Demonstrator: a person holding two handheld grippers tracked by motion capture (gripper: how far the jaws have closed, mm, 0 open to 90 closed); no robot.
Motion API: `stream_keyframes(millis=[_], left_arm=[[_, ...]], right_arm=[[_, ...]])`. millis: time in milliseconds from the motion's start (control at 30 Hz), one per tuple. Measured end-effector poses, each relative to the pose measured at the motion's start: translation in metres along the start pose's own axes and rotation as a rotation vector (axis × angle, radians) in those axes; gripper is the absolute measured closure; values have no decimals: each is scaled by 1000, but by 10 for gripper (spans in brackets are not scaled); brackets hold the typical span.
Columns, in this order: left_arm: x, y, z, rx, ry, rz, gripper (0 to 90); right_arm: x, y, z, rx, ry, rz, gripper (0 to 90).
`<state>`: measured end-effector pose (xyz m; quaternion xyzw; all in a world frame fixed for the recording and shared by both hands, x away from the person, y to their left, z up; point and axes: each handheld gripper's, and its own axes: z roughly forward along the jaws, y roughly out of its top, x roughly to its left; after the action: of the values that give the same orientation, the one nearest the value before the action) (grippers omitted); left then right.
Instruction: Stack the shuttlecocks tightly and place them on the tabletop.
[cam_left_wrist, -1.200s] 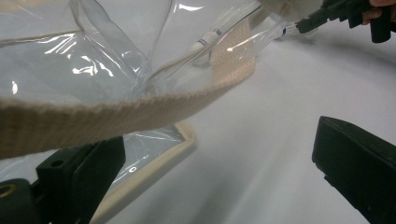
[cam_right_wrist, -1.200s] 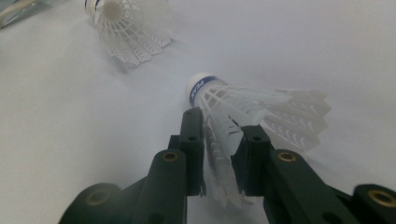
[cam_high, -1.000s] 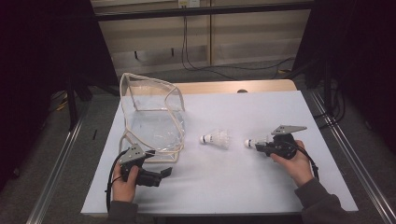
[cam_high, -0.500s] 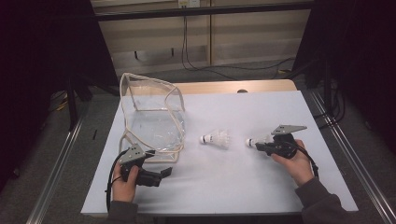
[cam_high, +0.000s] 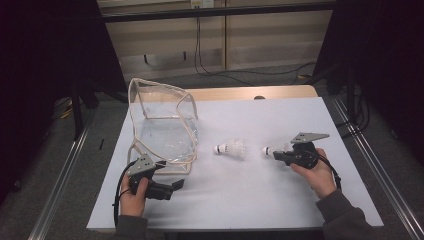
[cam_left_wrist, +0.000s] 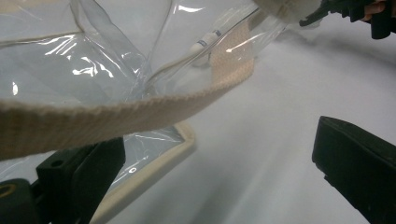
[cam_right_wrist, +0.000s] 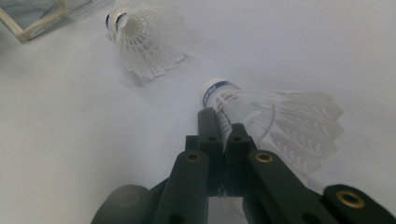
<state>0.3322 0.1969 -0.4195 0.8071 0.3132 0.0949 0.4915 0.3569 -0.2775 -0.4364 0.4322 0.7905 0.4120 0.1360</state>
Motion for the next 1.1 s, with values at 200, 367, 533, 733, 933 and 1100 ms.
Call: stream_keyframes(millis=[200, 367, 533, 733, 933, 1100], left_arm=[[0, 0, 0, 0, 0, 0, 28], [0, 0, 0, 3, 0, 0, 28], [0, 0, 0, 4, 2, 2, 28], [0, 0, 0, 5, 1, 3, 28], [0, 0, 0, 5, 1, 4, 28], [0, 0, 0, 7, 2, 4, 28]], right_arm=[[1, 3, 1, -7, 5, -3, 893], [1, 5, 1, -12, 12, -7, 893], [1, 8, 2, -15, 13, -12, 893], [3, 10, 5, -16, 15, -27, 893], [3, 11, 7, -18, 25, -26, 893], [4, 13, 8, -22, 32, -25, 892]])
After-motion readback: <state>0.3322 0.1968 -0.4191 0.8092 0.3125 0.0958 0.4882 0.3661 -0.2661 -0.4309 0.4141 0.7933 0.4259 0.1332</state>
